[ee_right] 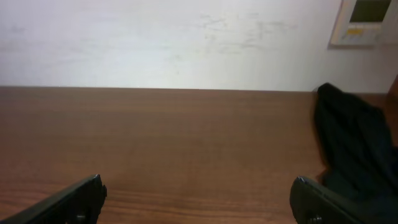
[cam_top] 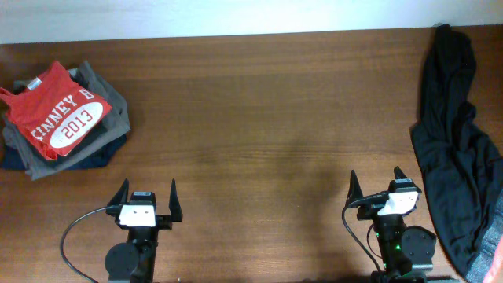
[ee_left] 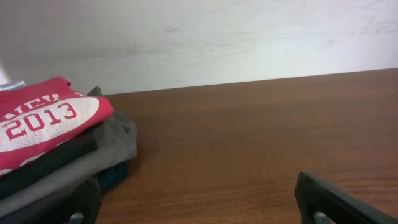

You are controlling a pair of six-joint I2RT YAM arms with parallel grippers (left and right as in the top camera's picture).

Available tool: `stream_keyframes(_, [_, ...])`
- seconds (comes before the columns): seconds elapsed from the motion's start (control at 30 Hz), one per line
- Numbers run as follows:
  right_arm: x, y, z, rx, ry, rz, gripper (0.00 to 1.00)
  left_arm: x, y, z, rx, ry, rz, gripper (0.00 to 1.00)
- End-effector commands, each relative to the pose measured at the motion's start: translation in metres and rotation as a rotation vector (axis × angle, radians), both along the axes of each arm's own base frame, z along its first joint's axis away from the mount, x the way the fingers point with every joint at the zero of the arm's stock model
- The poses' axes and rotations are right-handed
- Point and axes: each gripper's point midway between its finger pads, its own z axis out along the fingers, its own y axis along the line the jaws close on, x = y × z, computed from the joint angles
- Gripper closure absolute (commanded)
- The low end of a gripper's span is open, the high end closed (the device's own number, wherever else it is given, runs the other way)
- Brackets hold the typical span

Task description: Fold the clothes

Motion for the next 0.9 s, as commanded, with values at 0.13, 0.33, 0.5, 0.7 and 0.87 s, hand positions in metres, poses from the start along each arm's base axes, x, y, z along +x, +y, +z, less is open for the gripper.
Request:
stream_keyframes(0.13, [-0.015,-0.004,0.037,0.122,0.026,-0.041,0.01,-0.005,-0.001,0.043,-0.034,-0.039,-0.001,0.01])
stream_keyframes(0.33, [-0.029,-0.004,0.076,0.122,0.084,-0.045,0.01,0.003,-0.001,0.08,-0.032,0.02,-0.001,0.01])
stream_keyframes(0.5, [-0.033,-0.004,0.09,0.122,0.244,-0.054,0.01,0.02,-0.003,0.083,-0.025,0.206,-0.007,0.01])
stream_keyframes(0.7, [-0.029,-0.004,0.084,0.119,0.528,-0.069,0.01,0.038,-0.017,0.066,-0.038,0.437,-0.077,0.01])
stream_keyframes(0.87, [-0.012,-0.013,0.075,0.104,0.644,-0.126,0.01,0.045,-0.036,0.048,-0.074,0.541,-0.176,0.01])
